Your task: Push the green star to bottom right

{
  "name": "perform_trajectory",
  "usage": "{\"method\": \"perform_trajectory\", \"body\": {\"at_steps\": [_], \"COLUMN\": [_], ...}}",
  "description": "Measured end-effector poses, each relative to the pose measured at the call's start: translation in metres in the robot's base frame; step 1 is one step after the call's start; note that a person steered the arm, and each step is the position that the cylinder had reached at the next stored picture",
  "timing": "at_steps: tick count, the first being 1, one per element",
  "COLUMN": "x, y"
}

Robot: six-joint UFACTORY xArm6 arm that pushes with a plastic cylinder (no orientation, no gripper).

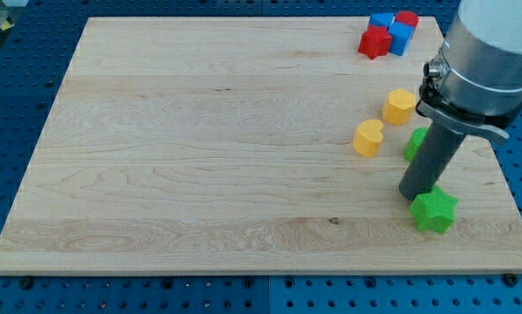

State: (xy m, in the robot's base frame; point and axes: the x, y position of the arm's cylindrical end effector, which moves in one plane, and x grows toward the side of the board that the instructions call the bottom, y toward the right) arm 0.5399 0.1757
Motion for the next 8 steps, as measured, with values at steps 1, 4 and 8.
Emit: {"method": "perform_trajectory", "body": {"at_steps": [1, 4, 8], "x": [0.011, 0.038, 0.044], "y": [-0.005, -0.034, 0.036]}}
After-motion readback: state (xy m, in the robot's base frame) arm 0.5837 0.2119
